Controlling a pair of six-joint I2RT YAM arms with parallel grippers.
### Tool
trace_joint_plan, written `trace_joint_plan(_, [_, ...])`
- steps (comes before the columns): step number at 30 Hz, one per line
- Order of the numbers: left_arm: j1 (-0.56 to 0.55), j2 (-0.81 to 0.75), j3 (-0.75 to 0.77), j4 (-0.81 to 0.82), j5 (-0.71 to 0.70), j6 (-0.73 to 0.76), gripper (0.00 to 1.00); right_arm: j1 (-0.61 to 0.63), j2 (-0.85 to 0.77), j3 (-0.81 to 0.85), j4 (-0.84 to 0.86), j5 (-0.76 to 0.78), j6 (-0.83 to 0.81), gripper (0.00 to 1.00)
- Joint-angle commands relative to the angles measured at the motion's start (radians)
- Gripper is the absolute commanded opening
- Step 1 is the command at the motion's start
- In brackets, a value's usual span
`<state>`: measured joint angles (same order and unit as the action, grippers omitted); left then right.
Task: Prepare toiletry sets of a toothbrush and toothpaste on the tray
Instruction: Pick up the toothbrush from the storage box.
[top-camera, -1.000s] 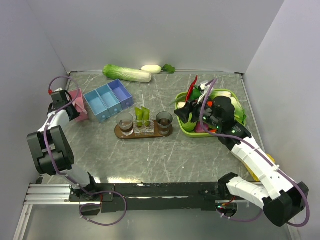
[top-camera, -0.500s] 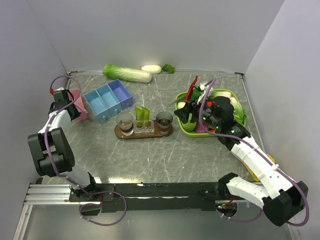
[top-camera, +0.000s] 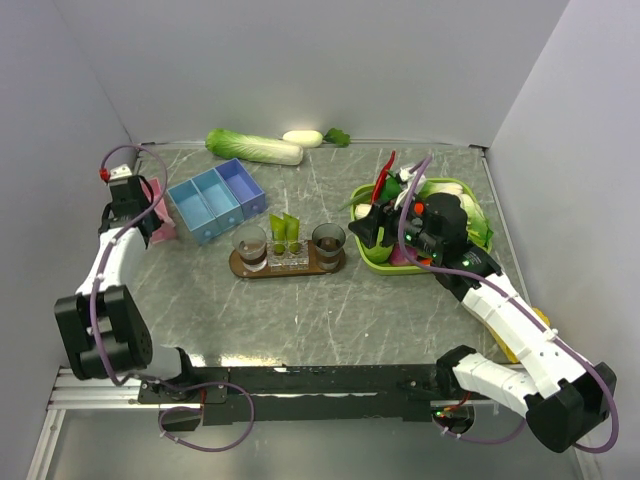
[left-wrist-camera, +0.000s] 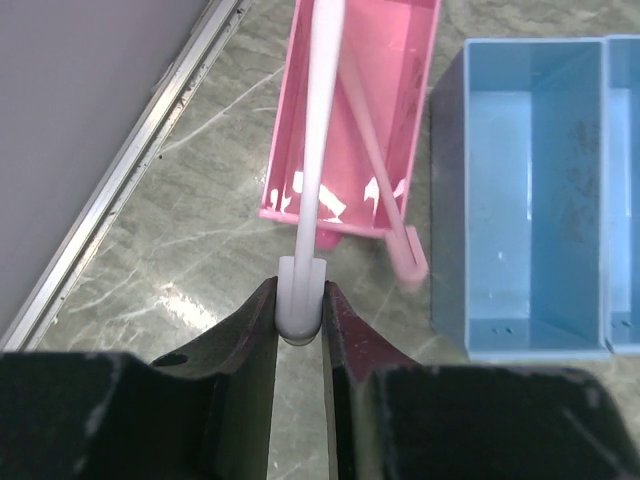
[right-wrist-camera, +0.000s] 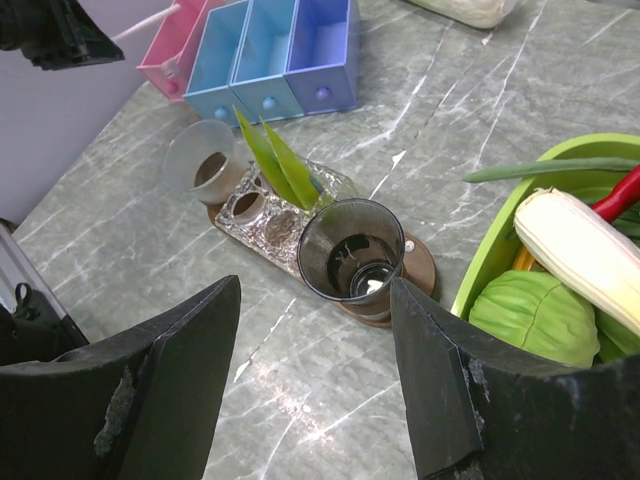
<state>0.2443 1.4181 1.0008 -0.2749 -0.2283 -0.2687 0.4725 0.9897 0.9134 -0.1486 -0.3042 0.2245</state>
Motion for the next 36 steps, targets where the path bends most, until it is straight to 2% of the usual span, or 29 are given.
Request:
trace_joint_plan(1, [-0.02,-0.123,-0.033,-0.023,-0.019,-0.017,0.06,-0.008,-0.037,0.038,-0.012,-0.01,0.019,0.69])
trace_joint_plan(11, [-0.036,-0.488,-0.151,-0.021,0.128,-0.044,0.11,-0.006,-0.028,0.107,-0.058,-0.099,0.088,0.68])
trace_joint_plan(17, [-0.063,-0.614,-0.18,-0.026,0.221,-0.038,0.12,0.001,0.006,0.15,-0.065,-0.156,0.156,0.65])
trace_joint_plan(22, [-0.152,-0.709,-0.215,0.0,0.362,-0.032,0.13,0.079,0.041,0.188,-0.059,-0.121,0.182,0.63])
trace_joint_plan(28, [-0.275,-0.803,-0.232,0.011,0.417,-0.052,0.12,0.21,0.161,0.284,-0.036,-0.053,0.199,0.63])
trace_joint_plan(36, [-0.344,-0.889,-0.266,0.095,0.507,-0.177,0.11,0.239,0.384,0.442,0.072,-0.09,0.302,0.63])
